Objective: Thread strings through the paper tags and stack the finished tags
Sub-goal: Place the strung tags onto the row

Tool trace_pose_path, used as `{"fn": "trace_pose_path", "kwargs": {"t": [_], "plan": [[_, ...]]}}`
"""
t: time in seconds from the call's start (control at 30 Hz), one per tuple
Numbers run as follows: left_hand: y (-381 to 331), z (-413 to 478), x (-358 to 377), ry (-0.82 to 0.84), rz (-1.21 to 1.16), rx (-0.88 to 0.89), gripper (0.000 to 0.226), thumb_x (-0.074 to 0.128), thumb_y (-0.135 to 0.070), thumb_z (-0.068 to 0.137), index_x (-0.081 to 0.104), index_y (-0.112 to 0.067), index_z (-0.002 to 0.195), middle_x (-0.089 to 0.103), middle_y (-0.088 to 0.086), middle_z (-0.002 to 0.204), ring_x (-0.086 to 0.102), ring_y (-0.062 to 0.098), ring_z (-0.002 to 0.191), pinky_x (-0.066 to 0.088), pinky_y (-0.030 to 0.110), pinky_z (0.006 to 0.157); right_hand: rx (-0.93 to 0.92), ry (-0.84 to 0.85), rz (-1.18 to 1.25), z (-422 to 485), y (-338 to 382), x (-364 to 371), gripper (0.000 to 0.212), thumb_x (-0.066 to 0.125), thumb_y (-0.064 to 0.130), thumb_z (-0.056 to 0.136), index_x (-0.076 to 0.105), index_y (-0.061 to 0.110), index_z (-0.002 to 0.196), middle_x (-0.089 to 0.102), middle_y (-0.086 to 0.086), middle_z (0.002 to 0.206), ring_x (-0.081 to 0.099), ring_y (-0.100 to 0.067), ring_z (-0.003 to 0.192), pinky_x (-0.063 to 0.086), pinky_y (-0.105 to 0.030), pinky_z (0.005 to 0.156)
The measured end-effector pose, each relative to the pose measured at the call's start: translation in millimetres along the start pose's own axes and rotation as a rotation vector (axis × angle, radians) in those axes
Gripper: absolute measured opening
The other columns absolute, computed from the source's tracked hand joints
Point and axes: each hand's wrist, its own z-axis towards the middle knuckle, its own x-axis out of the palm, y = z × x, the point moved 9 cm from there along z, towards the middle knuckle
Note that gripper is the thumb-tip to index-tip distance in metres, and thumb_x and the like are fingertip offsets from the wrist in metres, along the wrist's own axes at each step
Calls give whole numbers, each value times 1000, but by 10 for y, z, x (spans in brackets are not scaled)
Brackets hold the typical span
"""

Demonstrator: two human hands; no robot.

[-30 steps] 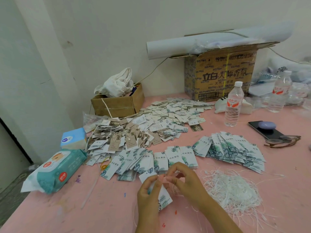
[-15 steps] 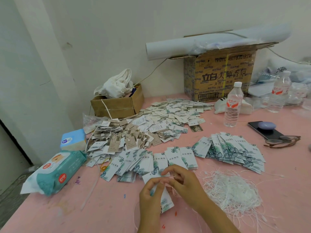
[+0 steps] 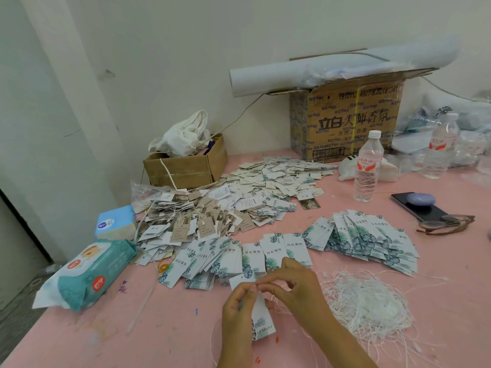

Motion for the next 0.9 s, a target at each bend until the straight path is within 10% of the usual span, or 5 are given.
{"fn": "trace_pose_path", "kwargs": {"t": [0.17, 0.3, 0.47, 0.9], "plan": [[-105, -35, 66, 14, 38, 112, 58, 57, -1, 94, 54, -49, 127, 62, -32, 120, 58, -12, 109, 50, 14, 82, 33, -60, 15, -18, -22, -64, 11, 76, 15, 80, 74, 26, 78, 50, 10, 71, 53, -1, 67, 37, -7, 57], [19, 4, 14, -45, -23, 14, 74, 49, 6, 96, 33, -47, 144, 53, -8, 140, 55, 20, 125, 44, 46, 105, 34, -63, -103, -6, -50, -67, 9, 71, 18, 85, 67, 25, 81, 57, 16, 87, 53, -4, 86, 39, -16, 74], [51, -27, 109, 32, 11, -17, 40, 47, 3, 97, 60, -28, 120, 76, 5, 97, 72, 24, 83, 55, 30, 60, 52, 80, -95, -8, -84, 80, 22, 63, 14, 90, 61, 34, 84, 64, 23, 108, 49, 1, 111, 37, -27, 96], [-28, -75, 158, 76, 28, 47, 42, 51, 7, 95, 63, -28, 113, 73, 10, 101, 70, 29, 88, 57, 37, 71, 80, -59, -178, -33, -116, -31, 18, 73, 18, 83, 67, 35, 85, 59, 15, 92, 54, 1, 92, 43, -16, 80]]}}
